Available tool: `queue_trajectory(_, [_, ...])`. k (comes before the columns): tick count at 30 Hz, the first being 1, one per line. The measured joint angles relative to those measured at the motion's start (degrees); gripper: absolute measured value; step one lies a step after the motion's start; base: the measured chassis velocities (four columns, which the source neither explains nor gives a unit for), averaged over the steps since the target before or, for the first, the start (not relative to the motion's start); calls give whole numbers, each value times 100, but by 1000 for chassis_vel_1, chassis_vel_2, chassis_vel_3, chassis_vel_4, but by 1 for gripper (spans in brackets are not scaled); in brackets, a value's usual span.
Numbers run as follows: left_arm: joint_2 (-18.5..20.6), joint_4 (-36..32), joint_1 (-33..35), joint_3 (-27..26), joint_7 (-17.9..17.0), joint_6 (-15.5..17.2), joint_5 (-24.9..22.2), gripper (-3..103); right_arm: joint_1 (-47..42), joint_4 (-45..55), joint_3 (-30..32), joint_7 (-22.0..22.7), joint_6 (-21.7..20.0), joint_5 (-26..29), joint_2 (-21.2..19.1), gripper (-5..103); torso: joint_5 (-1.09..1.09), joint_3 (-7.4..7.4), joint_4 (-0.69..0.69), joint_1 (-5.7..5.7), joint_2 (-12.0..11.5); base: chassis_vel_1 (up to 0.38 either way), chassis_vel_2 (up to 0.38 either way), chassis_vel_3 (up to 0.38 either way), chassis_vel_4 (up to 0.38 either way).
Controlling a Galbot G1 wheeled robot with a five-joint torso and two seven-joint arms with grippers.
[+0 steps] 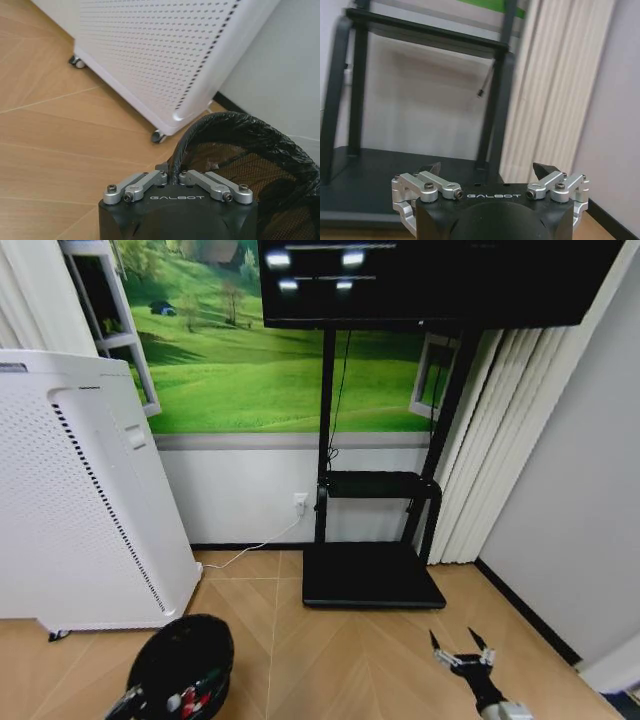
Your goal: Pick up the trash bin and place the garbage on the floor into it.
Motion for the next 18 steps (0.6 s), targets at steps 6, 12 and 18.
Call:
queue_trajectory(6, [-47,485,395,-367,807,-303,397,5,301,-138,-16,225,-3,22,-29,100,-2,0,-1,0,0,0,0,0,0])
queue_trajectory(12, [-12,790,760,-506,1509,-515,615,5,381,-169,-57,235,44,8,-59,100,-2,0,-1,0,0,0,0,0,0])
queue_trajectory(18, [-214,977,1153,-515,1753,-809,669,5,513,-224,-98,239,2,2,-73,100,-1,0,0,0,0,0,0,0,0])
